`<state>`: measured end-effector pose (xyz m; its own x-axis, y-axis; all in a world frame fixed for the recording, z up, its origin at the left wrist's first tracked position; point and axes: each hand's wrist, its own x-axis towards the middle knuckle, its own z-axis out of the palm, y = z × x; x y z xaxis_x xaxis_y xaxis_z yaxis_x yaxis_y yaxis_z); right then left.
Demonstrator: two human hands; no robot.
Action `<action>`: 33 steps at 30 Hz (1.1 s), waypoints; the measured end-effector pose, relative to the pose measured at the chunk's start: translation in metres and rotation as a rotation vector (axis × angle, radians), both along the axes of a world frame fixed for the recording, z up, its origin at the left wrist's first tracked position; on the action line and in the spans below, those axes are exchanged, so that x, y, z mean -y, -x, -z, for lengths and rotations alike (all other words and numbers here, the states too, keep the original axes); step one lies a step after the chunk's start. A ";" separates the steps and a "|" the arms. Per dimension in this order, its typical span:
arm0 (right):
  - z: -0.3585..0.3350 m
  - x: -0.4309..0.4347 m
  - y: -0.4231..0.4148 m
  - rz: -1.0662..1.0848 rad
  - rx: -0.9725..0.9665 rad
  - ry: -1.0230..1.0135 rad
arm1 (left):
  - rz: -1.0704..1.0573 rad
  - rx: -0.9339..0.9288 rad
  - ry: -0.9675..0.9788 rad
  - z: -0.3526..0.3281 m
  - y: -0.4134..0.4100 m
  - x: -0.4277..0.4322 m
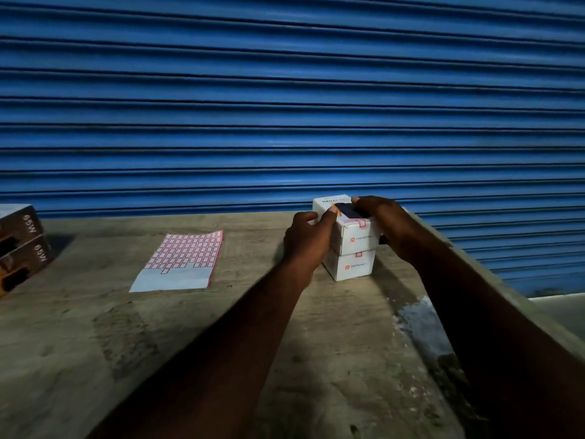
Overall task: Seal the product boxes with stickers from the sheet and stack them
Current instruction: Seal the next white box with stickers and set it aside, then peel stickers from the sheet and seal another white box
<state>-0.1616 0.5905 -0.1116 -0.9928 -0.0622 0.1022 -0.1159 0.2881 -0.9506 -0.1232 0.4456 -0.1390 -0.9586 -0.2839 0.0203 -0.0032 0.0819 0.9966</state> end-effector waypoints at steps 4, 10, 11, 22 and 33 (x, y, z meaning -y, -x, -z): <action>0.005 -0.002 -0.001 -0.010 0.048 0.025 | 0.118 0.066 -0.100 0.000 0.001 -0.003; 0.002 -0.017 -0.011 0.083 0.064 0.047 | 0.197 0.079 -0.107 -0.001 -0.001 -0.023; 0.002 -0.021 -0.012 0.100 0.064 0.050 | 0.201 0.072 -0.102 -0.001 0.000 -0.028; -0.009 -0.034 -0.016 0.438 -0.278 -0.221 | 0.117 -0.019 0.078 0.003 -0.005 -0.015; 0.025 0.145 -0.084 0.015 -0.809 -0.247 | -0.255 -0.397 0.541 0.031 -0.113 0.161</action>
<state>-0.0773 0.4455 -0.1367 -0.6205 -0.1638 0.7669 -0.7281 0.4837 -0.4858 -0.0106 0.2848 -0.1704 -0.7548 -0.3500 0.5548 0.2657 0.6102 0.7464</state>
